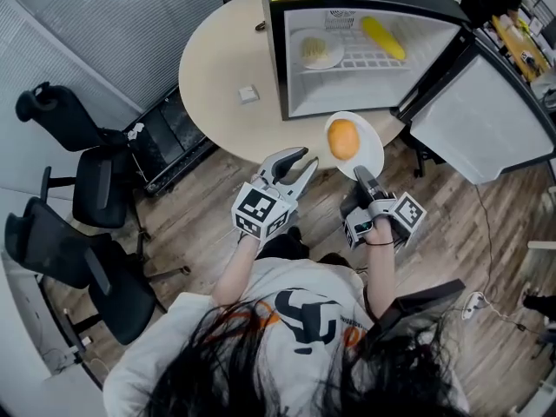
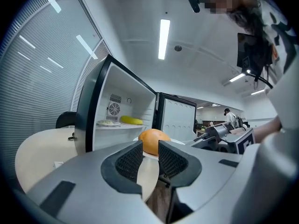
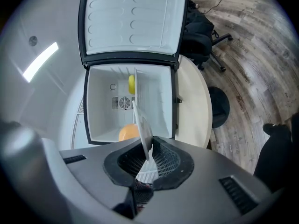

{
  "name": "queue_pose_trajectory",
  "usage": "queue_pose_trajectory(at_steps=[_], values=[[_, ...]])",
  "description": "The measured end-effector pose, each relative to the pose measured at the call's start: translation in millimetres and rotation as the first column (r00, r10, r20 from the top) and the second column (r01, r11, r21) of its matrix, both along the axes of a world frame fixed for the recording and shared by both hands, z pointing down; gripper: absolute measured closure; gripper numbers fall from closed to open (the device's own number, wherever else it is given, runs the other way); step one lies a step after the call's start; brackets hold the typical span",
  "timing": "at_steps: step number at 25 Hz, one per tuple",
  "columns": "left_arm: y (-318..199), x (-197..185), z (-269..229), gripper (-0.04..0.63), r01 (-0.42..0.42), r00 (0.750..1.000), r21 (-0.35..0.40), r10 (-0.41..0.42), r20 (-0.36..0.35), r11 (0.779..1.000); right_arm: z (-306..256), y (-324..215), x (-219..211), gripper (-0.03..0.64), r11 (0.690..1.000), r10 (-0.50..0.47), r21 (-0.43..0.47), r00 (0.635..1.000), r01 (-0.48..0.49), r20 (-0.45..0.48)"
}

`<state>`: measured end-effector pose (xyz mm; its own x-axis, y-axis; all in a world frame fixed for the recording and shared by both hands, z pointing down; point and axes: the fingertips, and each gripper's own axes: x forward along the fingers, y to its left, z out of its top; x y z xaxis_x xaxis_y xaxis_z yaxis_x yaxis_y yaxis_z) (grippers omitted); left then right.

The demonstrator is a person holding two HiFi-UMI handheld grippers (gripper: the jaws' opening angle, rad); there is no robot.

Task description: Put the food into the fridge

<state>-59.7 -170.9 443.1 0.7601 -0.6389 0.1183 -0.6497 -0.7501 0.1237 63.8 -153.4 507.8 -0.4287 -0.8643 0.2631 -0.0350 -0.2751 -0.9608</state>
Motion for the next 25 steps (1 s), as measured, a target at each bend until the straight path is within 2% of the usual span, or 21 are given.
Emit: queue_pose_trajectory(at_steps=[13,25], values=[[-12.0,3.0,7.8,0.497,-0.041,0.999,-0.021,0.041,-0.018,0.999,1.2,-5.9,-4.8,0.583,1.000,0.012,-0.023,1.000,-0.013,-0.017],[-26.4,7.3,8.7,0.497,-0.030,0.999,-0.031,0.029,-0.027,0.999,-12.8,-47.9,31.6,0.583,0.998,0.057,0.006,0.998,-0.056,-0.036]])
